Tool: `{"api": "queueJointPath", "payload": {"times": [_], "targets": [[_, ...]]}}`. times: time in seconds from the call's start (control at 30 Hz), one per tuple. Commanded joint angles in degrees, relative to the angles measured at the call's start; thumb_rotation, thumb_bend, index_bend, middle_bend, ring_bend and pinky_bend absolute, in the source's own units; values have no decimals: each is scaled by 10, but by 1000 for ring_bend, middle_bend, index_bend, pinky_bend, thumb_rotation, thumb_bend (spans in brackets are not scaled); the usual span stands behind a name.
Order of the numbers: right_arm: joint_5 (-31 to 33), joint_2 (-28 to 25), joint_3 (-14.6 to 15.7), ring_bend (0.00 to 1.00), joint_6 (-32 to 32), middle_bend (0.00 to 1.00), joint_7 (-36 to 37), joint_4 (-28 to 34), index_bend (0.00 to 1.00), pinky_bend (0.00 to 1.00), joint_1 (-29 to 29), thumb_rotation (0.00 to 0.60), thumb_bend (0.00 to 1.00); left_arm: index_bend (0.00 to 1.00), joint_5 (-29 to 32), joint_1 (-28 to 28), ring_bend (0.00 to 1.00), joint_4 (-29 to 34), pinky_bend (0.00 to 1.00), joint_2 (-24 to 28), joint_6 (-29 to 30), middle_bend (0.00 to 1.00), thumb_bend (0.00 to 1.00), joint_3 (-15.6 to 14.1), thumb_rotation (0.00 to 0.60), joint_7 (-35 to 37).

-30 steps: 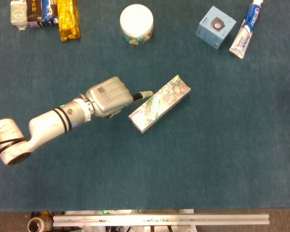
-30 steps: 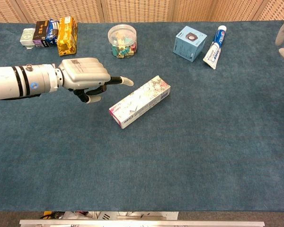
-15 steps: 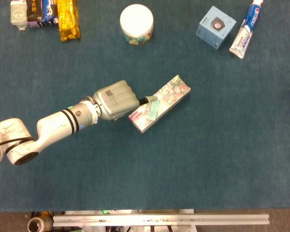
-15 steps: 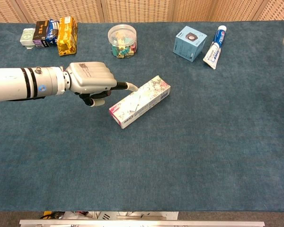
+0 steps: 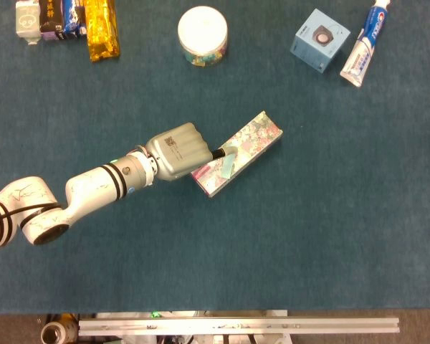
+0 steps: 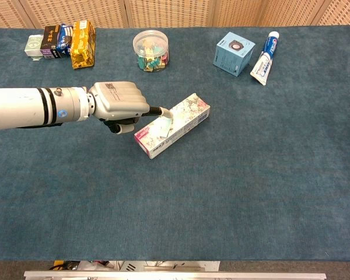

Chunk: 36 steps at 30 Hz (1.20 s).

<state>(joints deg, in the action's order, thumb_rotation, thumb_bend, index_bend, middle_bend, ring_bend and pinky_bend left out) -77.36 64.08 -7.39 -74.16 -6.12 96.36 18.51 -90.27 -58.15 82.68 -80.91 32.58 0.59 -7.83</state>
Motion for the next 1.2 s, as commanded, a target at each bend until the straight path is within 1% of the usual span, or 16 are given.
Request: {"api": "queueJointPath", "payload": {"times": [0.03,0.57,1.03,1.2], "targets": [[0,-1,-1,821,-1,714,2,0,530,827,-1,600,353,57,10,-4,981,-1,1000,-4,-6,865,555,0,600,-8],[-2,-6,-4,823,-4,716,10,-1,530,827,-9,600,353,57,68,-14,981,2,1000,-3,-25,865,554,0,600,-55],[-5,-8,-6,830,-4,718,12,0,530,827,-12,600,353,57,99,-19,981,6,1000,1,-29,865,555,-7,600,-80],[-5,-9,-6,831,-4,719,12,2,530,827,-12,600,353,58,104,-18,981,17,1000,7,-22,865,554,-9,600,-87]]}}
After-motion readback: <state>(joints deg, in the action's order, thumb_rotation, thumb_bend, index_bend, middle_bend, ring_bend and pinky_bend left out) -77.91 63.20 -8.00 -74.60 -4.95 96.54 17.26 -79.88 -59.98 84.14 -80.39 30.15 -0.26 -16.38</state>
